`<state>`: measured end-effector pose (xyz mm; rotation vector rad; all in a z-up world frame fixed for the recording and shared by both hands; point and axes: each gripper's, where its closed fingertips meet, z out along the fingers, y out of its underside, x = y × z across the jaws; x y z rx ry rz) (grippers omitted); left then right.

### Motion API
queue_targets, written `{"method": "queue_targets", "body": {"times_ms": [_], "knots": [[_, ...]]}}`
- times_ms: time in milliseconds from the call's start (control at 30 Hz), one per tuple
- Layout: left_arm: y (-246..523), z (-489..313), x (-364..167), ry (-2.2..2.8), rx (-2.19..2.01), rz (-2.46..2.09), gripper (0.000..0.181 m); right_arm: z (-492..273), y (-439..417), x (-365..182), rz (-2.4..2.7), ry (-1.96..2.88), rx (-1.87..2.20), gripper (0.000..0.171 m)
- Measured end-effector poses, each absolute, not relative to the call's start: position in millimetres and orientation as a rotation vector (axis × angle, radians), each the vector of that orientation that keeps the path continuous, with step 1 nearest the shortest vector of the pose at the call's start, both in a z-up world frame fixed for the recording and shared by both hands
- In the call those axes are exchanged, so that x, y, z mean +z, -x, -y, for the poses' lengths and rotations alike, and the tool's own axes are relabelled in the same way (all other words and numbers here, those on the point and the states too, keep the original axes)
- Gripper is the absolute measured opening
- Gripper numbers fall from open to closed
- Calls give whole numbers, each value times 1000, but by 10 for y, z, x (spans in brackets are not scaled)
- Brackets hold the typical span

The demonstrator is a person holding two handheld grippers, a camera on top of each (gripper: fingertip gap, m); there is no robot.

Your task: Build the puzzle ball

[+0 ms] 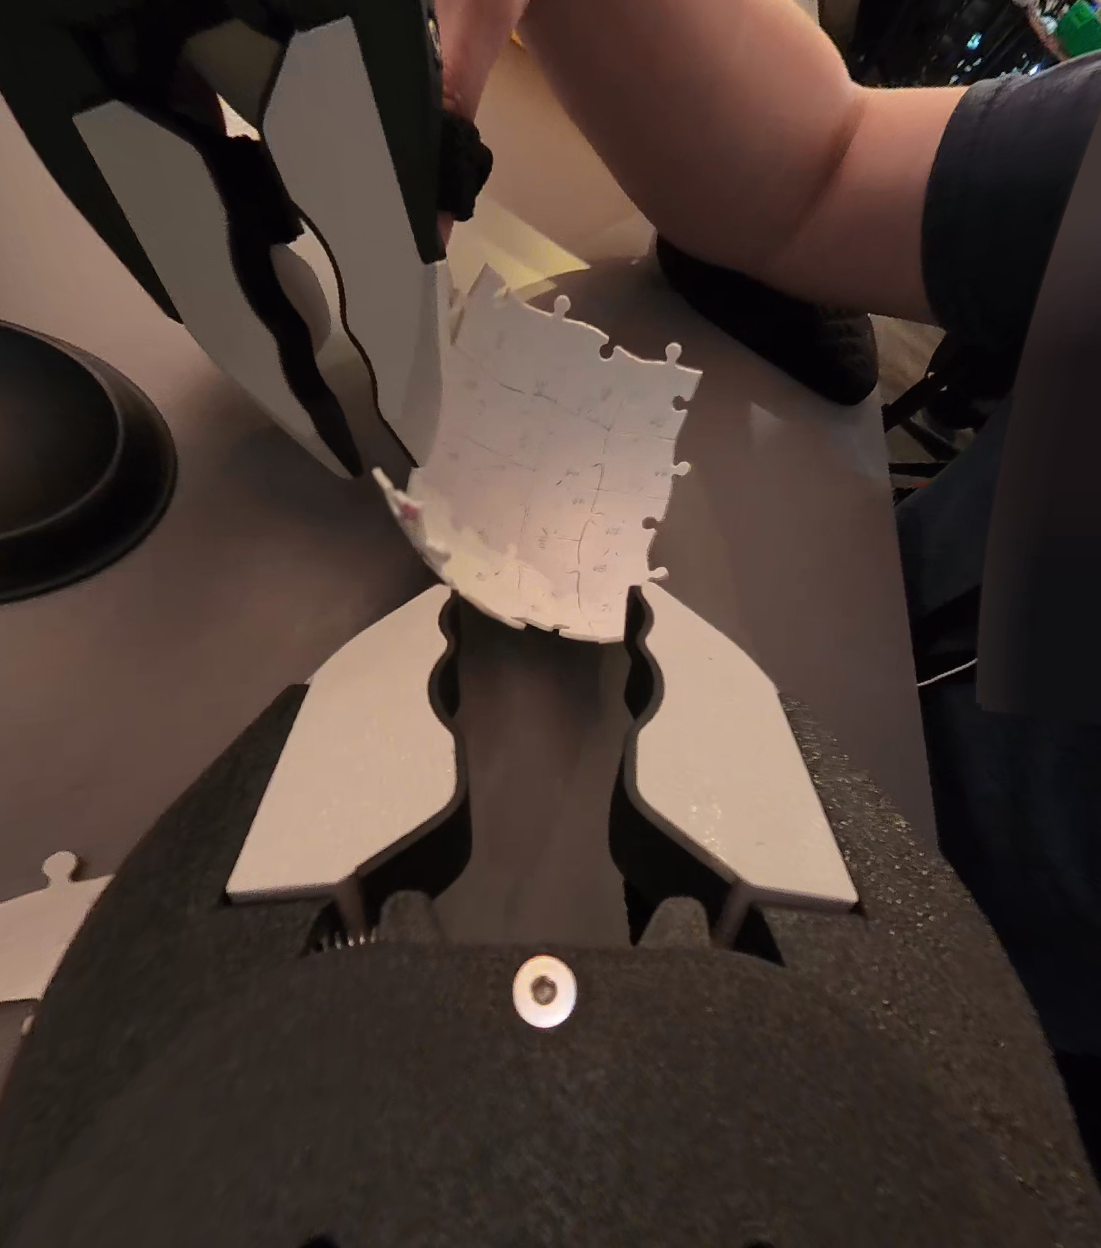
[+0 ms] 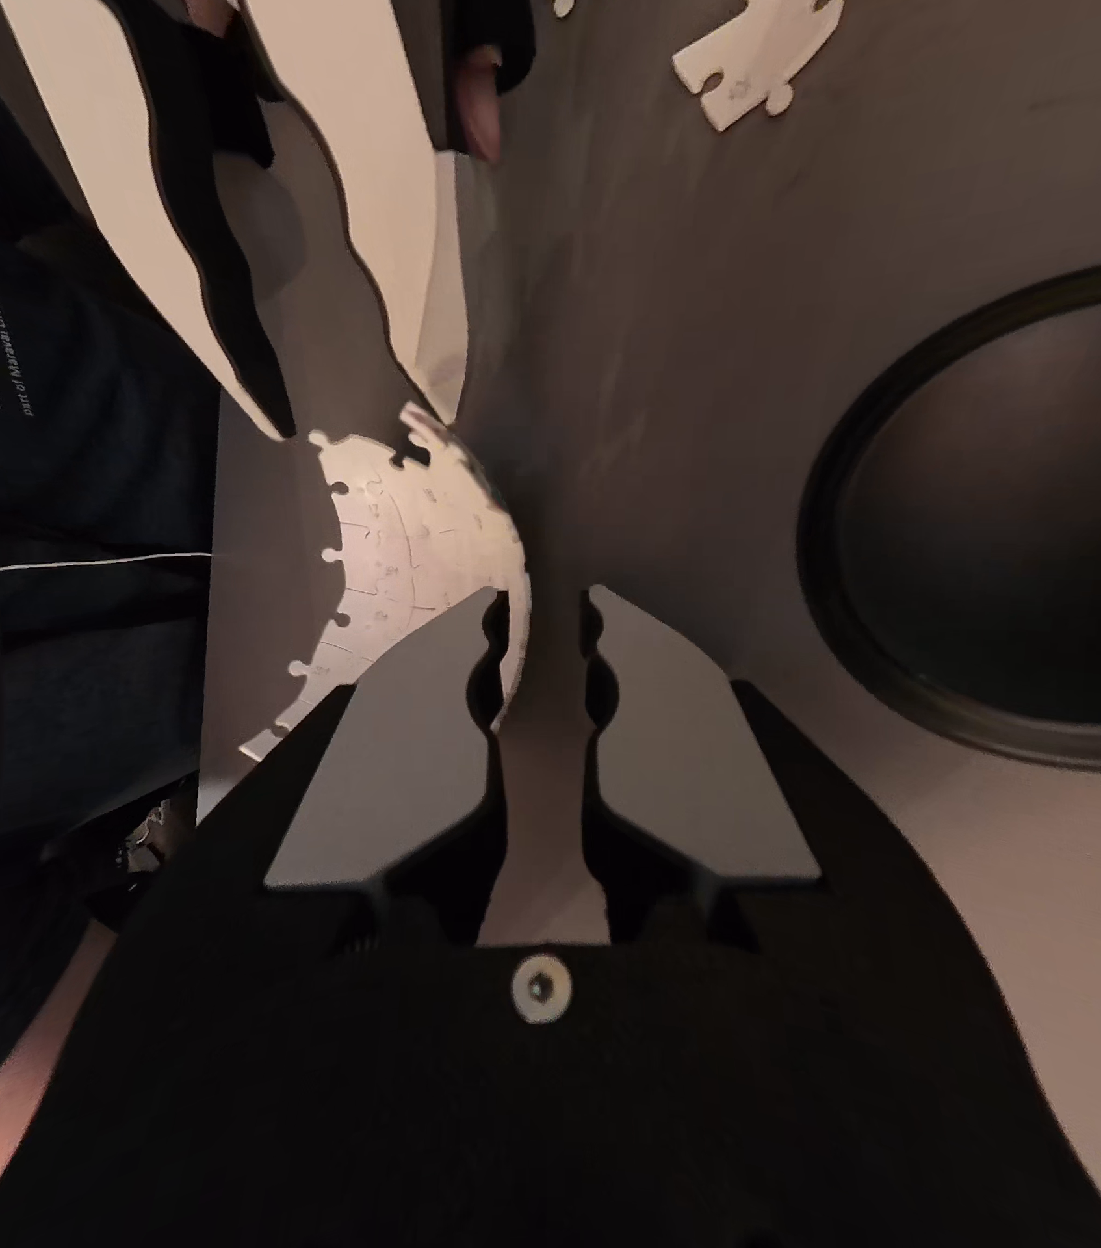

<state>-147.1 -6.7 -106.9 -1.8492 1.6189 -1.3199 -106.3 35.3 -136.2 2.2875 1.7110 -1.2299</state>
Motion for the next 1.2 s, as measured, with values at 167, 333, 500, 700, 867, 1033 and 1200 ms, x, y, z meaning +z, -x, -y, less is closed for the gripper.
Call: {"method": "queue_targets", "body": {"times_ms": [167, 333, 500, 700, 867, 1033, 1200], "knots": [[1477, 126, -928, 1810, -1425, -1561, 45, -293, 1083, -1348, -1696, -2276, -1239, 19], [1474, -130, -923, 1896, -1303, -1377, 45, -246, 1094, -1310, -1688, -2273, -1273, 19], [1427, -203, -1082, 2047, -1217, -1297, 45, -245, 1090, -1339, -1677, -2301, -1268, 18], [1292, -255, -1124, 2118, -1215, -1278, 38, -257, 1112, -1306, -1711, -2332, -1289, 18], [1201, -326, -1141, 2160, -1164, -1298, 23, -294, 1117, -1297, -1746, -2356, -1348, 13], [1141, -314, -1230, 2192, -1056, -1385, 11, -328, 1125, -1278, -1829, -2344, -1460, 11], [1097, -341, -1258, 2202, -1000, -1424, 2, -325, 1108, -1279, -1975, -2307, -1511, 11]]}}
